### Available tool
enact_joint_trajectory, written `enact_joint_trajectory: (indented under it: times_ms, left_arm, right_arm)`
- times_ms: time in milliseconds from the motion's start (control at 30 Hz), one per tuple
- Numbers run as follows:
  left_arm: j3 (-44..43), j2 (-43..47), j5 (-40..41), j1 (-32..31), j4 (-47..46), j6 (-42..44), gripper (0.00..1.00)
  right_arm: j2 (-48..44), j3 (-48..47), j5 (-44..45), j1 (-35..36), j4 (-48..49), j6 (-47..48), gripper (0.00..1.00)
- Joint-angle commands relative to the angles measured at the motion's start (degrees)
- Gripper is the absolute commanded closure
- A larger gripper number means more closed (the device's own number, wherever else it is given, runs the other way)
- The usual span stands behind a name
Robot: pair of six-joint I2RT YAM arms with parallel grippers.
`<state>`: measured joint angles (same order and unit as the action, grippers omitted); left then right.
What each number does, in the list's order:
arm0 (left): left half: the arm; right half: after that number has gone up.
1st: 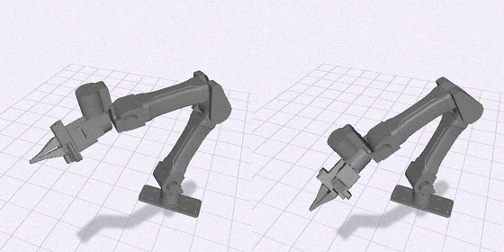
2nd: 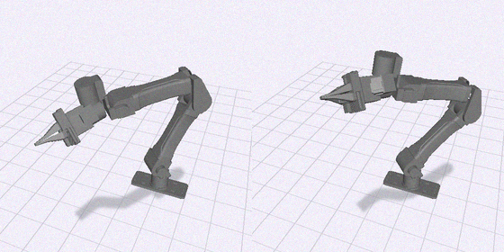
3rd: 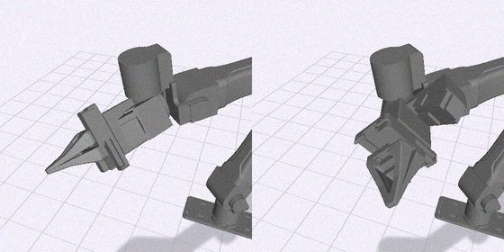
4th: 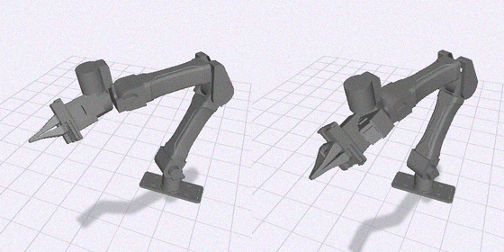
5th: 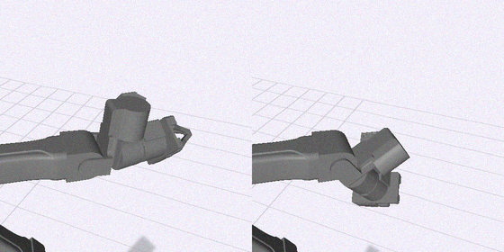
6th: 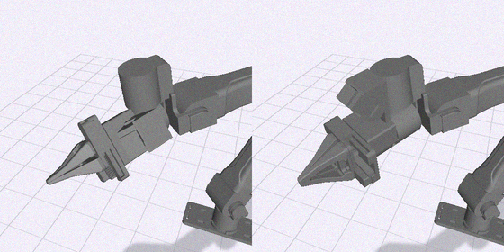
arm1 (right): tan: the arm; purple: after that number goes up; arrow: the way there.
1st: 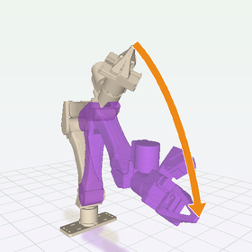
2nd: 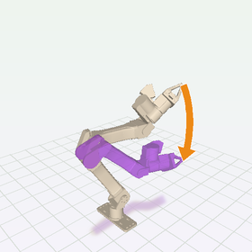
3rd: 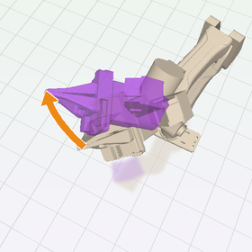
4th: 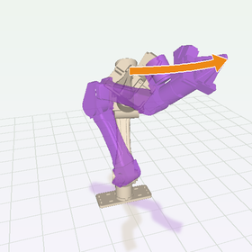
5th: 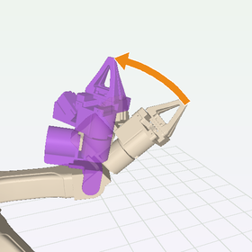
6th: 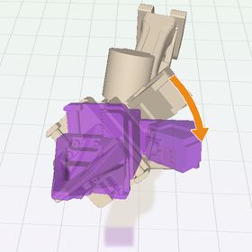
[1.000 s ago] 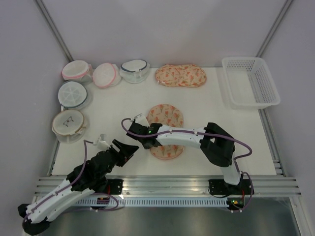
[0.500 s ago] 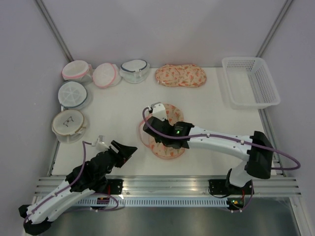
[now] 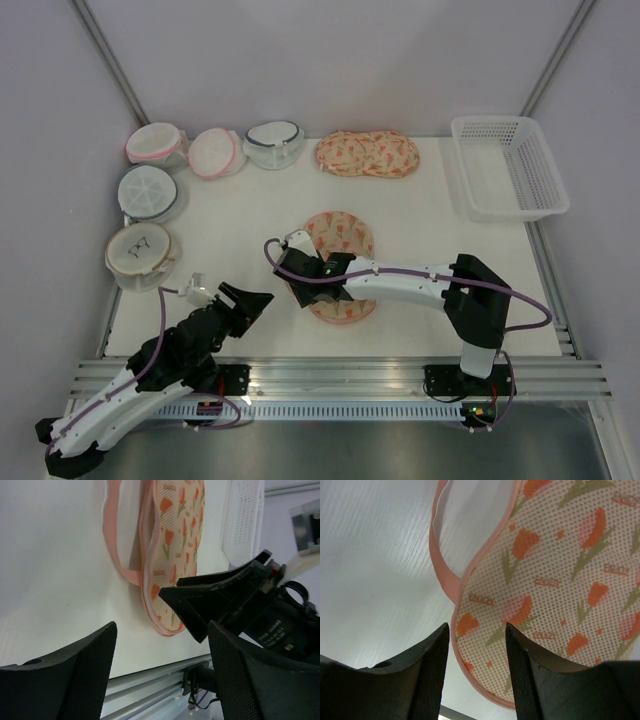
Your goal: Unzip the laundry bag and remove the bra
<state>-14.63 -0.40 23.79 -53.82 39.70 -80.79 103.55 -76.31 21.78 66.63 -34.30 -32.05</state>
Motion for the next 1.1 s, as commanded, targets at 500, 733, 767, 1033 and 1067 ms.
enact_joint_trajectory:
  times_ms: [500,733,767,1033,1067]
  left_arm:
    - [-4.6,3.7,2.7,-0.1,1.6,1.7,0.22]
    - [-4.5,3.8,2.8,-0.1,2.6,1.2,0.22]
    - [-4.5,3.8,2.8,-0.1,2.7,1.1,0.22]
    - [-3.9,3.8,2.8,-0.1,3.6,0.5,0.22]
    - [-4.0,3.8,2.8,-0.1,3.7,0.4,0.22]
  right_arm:
    - [15.9,-13.7,11.2,0.6,-8.6,-3.8,0.74]
    - [4.8,-7.6,11.4,1.3,-3.2,-3.1,1.00]
    - [1.1,-6.9,11.6,1.2,-2.9,-3.1,1.00]
    - [-12.0,-2.5,19.7,1.0,-10.2,-6.3,1.00]
    - [-13.4,-2.4,24.3,0.9,-12.3,-7.7,1.00]
